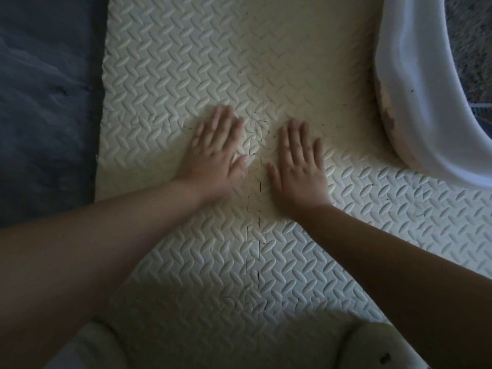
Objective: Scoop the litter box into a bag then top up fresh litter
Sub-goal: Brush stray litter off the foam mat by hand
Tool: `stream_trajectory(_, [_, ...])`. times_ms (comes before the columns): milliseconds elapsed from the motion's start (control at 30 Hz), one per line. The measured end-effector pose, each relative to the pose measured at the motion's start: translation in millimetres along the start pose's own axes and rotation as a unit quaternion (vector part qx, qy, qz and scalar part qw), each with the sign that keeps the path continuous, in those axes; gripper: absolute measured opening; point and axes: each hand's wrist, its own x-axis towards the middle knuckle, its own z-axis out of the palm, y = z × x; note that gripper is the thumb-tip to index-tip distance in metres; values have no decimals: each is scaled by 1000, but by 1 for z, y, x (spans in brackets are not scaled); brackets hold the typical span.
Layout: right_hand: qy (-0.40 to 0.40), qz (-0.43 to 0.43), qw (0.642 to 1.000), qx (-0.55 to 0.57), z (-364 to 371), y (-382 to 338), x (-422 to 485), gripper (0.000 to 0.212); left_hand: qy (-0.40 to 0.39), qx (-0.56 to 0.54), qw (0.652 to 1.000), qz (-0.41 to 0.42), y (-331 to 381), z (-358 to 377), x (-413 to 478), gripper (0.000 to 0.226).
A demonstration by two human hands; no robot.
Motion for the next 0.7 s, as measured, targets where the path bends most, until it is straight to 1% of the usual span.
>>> stream_trajectory(67, [-2,-30,1000,8,1,-2,-1,63,-4,-35,997,67,15,2,3,69])
stream_trajectory(133, [-5,-89,996,17,-1,2,-4,59,-4,-106,987,117,23,0,5,66])
stream_trajectory(200, [-7,-129,991,37,-7,15,-9,58,10,-163,978,132,20,-9,6,64])
stream_trajectory(233, [7,-118,992,50,-11,23,-14,58,27,-164,977,130,14,-15,5,64])
stream_trajectory(267, [32,-83,994,60,-14,32,-20,59,46,-145,981,122,5,-20,3,64])
stream_trajectory(333, [73,25,995,66,-14,52,-34,62,70,-76,992,77,-23,-25,-2,65])
stream_trajectory(400, [58,122,990,50,-12,69,-48,67,57,-19,998,-8,-56,-22,-13,68])
stream_trajectory(433, [38,150,987,38,-10,74,-53,69,43,-6,998,-53,-68,-20,-20,71])
stream_trajectory(467, [19,164,986,25,-7,76,-57,70,30,-1,996,-85,-76,-18,-25,73])
stream_trajectory(533, [8,176,984,9,-1,69,-57,72,19,-6,994,-107,-77,-13,-29,76])
stream_trajectory(700, [52,236,970,25,7,28,-35,70,24,-10,995,-96,-31,-2,-21,72])
